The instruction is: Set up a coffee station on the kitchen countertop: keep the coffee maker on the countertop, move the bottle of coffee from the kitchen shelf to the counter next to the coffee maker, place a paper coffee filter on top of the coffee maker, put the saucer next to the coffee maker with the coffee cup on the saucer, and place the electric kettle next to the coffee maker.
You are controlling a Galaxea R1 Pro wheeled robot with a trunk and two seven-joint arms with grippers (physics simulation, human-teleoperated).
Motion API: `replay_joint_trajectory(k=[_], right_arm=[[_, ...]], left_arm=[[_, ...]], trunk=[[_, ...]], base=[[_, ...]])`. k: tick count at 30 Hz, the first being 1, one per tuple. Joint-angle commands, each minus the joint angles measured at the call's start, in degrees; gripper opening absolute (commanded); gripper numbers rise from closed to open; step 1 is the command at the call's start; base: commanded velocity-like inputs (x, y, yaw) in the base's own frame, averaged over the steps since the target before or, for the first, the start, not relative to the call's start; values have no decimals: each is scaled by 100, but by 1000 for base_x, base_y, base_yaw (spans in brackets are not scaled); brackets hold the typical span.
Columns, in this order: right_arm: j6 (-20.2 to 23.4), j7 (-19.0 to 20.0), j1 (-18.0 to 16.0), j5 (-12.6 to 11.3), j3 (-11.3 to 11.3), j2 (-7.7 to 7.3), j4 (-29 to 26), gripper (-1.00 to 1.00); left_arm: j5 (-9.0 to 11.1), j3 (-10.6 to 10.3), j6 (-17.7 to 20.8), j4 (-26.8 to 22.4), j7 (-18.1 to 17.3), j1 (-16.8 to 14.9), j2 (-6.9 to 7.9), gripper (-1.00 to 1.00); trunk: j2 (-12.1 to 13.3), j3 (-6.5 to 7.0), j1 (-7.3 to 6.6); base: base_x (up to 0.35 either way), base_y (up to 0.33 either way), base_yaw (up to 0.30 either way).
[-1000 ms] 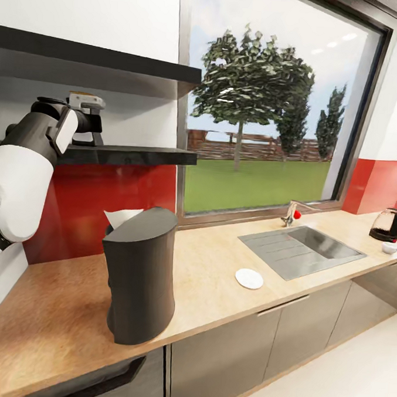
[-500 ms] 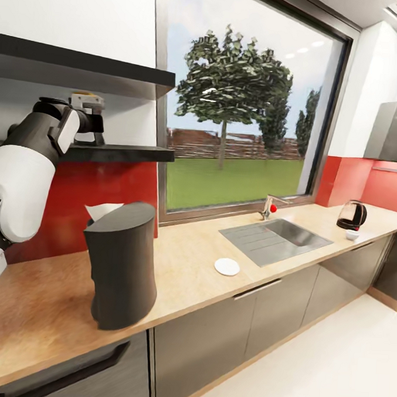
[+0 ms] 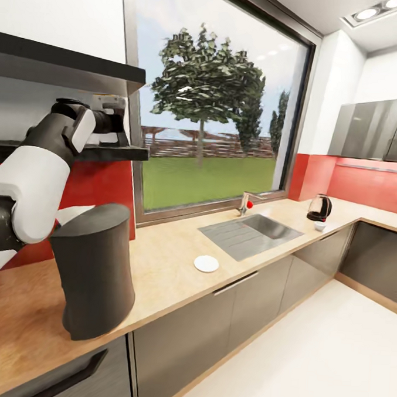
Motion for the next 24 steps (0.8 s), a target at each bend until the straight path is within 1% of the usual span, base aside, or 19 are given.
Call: replay_joint_trajectory(k=[1,2,5,6,8,9,13,17,24], right_arm=[[-19,10,-3,41,-3,-1,7,100],[-19,10,-3,41,-3,-1,6,100],[-19,10,-3,41,-3,-1,5,100],[-19,10,-3,41,-3,-1,5,100],[-19,10,-3,41,-3,-1,5,100],[-19,14,-3,40,-3,-1,5,100],[-19,16,-3,41,-3,-1,5,100],[-19,15,-3,41,-3,4,1,100],[-19,16,-3,40,-3,7,-12,100]], left_arm=[[-63,16,32,-10,-22,-1,-36,-100],[-58,14,36,-10,-26,-1,-99,-100],[-52,11,40,-10,-30,-10,-232,-100],[-52,11,40,-10,-34,-12,-257,-100],[-50,11,41,-10,-92,-20,-352,-100],[-52,10,42,-10,-205,-26,-487,-100],[-50,10,42,-10,-235,-27,-537,-100],[-51,5,44,-10,-301,-33,-616,-100],[-50,25,43,-10,-417,-11,-679,-100]], trunk=[[-5,-2,2],[-5,-2,2],[-5,-2,2],[-5,-2,2],[-5,-2,2],[-5,-2,2],[-5,-2,2],[-5,-2,2],[-5,-2,2]], base=[[0,0,-258],[0,0,-258],[0,0,-258],[0,0,-258],[0,0,-258],[0,0,-258],[0,0,-258],[0,0,-258],[0,0,-258]])
